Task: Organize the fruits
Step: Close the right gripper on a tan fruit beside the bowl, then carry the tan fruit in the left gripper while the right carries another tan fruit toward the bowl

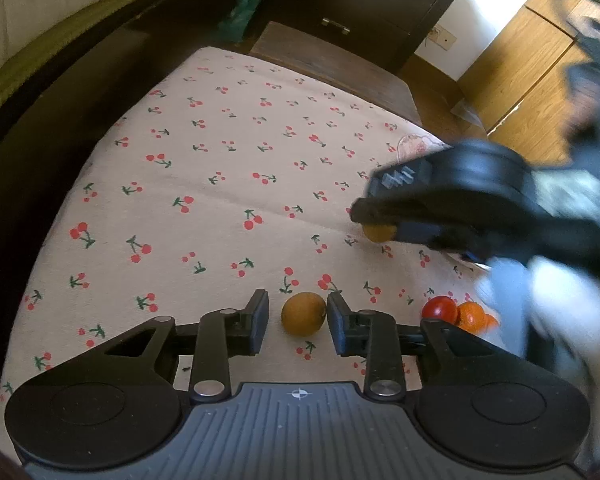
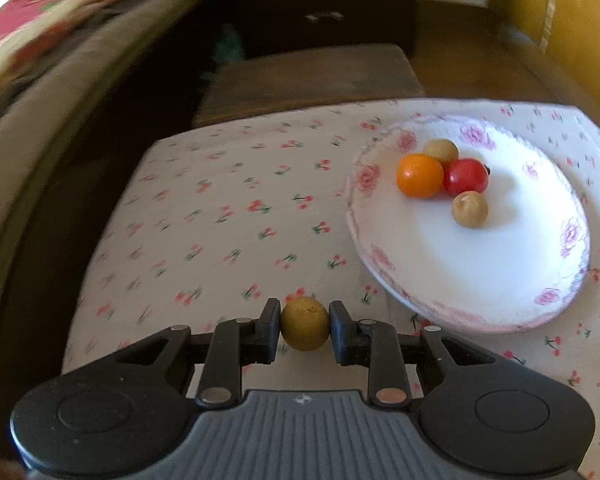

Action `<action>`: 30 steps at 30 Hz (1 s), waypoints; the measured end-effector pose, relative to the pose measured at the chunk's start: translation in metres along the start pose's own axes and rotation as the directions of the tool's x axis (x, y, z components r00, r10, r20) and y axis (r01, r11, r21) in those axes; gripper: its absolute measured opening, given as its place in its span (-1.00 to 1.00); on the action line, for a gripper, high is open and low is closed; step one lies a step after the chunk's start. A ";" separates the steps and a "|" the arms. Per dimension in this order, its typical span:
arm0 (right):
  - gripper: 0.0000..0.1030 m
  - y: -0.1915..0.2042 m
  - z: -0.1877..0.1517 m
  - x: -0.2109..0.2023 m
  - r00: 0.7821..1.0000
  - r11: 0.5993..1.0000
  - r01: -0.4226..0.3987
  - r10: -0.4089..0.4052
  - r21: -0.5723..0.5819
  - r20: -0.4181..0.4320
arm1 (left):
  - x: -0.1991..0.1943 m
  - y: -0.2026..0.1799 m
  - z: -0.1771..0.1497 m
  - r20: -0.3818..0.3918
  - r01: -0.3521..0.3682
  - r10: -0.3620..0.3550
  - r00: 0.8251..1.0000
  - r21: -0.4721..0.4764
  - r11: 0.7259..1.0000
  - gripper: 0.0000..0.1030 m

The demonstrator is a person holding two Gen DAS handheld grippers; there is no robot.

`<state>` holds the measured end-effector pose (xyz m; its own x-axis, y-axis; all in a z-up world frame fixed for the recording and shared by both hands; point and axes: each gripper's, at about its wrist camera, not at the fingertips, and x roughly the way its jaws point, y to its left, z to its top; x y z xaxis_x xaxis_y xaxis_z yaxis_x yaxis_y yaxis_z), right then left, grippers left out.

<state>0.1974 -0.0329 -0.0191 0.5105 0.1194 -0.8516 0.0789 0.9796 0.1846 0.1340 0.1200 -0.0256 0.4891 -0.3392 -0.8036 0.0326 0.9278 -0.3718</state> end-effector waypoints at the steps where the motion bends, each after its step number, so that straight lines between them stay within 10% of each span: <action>1: -0.46 -0.002 -0.004 -0.008 1.000 1.000 -0.025 0.025 -0.011 0.004 | 0.000 0.000 0.000 0.000 -0.001 0.001 1.000 0.003 1.000 -0.18; 30: -0.46 -0.143 -0.071 -0.167 0.981 0.982 -0.182 0.185 -0.060 0.061 | -0.031 -0.078 -0.043 0.013 -0.195 0.195 0.981 0.156 0.968 -0.38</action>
<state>0.0403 -0.1813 0.0616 0.5676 0.2887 -0.7710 -0.0664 0.9495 0.3066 0.0791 0.0518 0.0084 0.4972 -0.1496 -0.8546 0.0725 0.9887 -0.1308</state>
